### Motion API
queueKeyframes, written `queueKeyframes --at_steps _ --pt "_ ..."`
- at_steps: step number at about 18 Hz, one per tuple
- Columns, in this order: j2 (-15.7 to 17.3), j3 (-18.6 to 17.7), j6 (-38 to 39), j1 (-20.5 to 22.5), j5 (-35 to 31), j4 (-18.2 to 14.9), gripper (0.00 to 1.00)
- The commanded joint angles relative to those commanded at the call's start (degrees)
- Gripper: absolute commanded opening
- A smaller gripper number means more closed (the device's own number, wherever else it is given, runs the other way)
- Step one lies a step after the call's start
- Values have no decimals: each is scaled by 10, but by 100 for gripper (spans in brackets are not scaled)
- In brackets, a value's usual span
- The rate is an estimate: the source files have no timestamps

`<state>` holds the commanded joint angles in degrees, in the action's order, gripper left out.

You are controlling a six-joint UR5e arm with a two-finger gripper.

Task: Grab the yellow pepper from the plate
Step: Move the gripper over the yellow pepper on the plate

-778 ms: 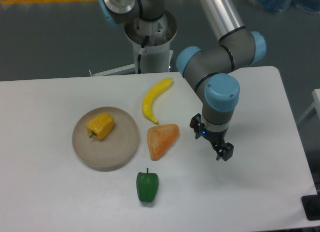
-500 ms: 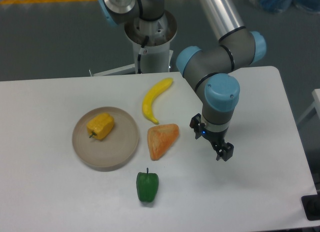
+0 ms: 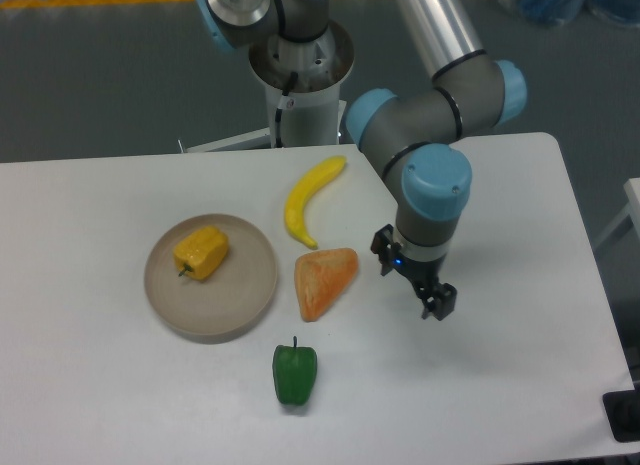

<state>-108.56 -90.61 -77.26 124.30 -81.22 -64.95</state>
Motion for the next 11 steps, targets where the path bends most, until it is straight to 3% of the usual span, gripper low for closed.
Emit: queueKeyframes --at_steps 3,5,6,8,11 --pt "38 -34 94 -65 5 3 100" --pt "43 -48 158 -113 4 3 100" --pt "52 -74 183 -141 0 3 100" --pt "64 -112 213 -168 -1 4 100" --pt "59 -134 323 -216 -8 10 100"
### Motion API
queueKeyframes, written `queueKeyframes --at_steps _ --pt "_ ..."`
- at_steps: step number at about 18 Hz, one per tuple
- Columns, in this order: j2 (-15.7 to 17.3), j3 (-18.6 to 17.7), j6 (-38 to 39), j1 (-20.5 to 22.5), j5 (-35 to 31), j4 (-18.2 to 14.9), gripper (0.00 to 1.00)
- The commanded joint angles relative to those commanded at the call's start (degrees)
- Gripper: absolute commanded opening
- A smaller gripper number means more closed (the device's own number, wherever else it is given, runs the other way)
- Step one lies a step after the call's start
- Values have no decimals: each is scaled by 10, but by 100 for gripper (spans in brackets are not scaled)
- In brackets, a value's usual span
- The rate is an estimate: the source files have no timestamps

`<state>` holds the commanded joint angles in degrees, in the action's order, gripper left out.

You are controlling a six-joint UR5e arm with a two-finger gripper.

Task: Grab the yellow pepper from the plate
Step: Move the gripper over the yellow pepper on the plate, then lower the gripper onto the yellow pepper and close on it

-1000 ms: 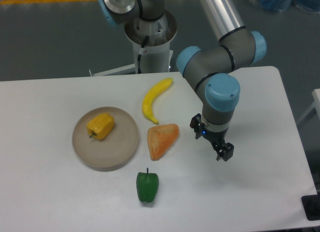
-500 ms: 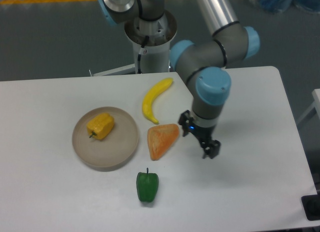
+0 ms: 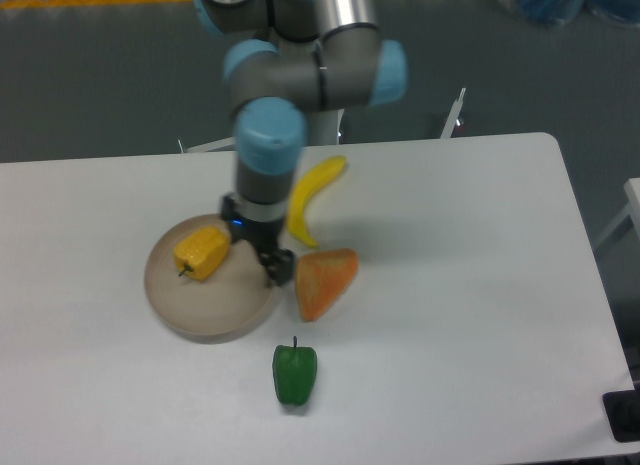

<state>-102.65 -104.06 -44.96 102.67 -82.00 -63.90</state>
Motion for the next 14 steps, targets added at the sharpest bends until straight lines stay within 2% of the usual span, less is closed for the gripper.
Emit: queueKeyframes --at_steps 5,11,14 --pt "-19 -7 57 -18 -6 1 100" --pt "-41 -8 87 -33 -40 2 100" --pt "-49 -8 94 -37 -40 21 100"
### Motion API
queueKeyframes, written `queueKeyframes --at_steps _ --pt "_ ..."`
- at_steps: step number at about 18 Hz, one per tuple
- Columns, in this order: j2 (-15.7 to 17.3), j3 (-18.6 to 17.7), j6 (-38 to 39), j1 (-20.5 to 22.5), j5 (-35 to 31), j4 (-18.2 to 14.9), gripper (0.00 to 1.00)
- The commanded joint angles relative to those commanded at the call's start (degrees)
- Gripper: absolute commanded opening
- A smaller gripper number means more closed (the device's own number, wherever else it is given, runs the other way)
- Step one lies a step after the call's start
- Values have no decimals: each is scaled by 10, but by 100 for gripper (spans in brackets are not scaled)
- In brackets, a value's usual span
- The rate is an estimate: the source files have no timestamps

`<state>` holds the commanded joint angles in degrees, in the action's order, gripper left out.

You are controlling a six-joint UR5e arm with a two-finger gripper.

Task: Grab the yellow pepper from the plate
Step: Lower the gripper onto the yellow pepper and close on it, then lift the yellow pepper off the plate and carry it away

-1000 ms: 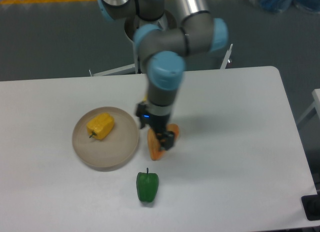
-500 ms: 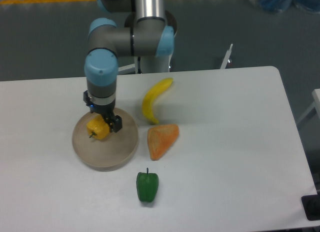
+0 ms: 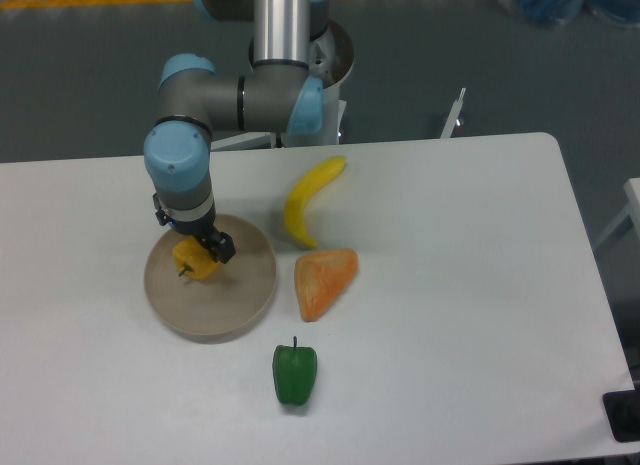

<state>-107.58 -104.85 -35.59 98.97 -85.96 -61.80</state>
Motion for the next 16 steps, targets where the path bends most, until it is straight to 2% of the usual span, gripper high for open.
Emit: queueKeyframes --at_steps 1,2,3,4,5,9,12,14,16 --pt "-3 0 -4 0 1 16 92" --pt "-4 3 0 0 1 16 67" --pt "-4 4 3 1 1 16 33" --pt "-2 4 1 1 2 15 13" --pt "1 5 -2 1 3 15 0" --pt "10 12 -4 12 6 13 0" --pt "41 23 -18 64 7 6 0" --pt "41 40 -45 103 6 5 0" --pt "40 73 -72 155 5 5 0"
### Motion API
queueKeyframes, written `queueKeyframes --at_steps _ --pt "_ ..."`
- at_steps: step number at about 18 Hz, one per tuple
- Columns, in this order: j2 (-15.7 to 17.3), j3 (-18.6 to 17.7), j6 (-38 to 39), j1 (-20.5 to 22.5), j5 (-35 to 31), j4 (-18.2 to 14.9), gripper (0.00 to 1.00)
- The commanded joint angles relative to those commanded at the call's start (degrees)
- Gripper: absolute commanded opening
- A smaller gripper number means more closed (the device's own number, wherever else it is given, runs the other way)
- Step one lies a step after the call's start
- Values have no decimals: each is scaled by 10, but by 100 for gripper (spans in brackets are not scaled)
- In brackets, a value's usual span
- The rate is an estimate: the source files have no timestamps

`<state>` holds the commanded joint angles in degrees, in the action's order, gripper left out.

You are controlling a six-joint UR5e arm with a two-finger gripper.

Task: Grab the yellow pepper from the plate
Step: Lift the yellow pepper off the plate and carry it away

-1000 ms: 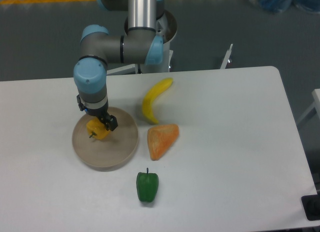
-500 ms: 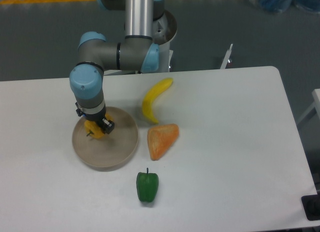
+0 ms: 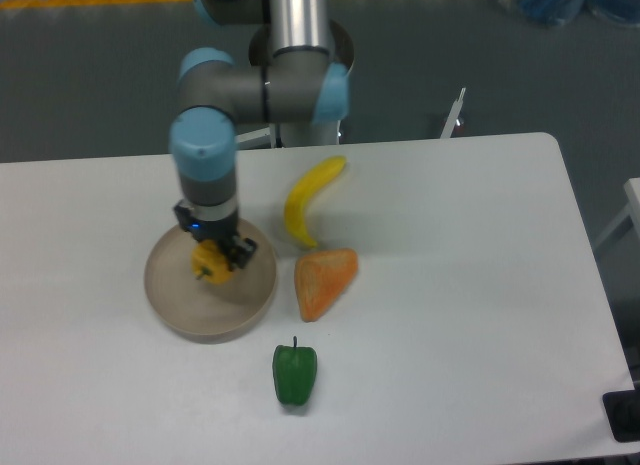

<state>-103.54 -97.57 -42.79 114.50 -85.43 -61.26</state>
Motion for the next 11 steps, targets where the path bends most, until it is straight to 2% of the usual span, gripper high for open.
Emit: queueKeyframes --at_steps 3,6,11 --pt "-25 52 -52 66 -3 -2 0" --pt "-60 85 -167 134 -4 -8 0" --pt "-87 103 -256 175 -6 -9 0"
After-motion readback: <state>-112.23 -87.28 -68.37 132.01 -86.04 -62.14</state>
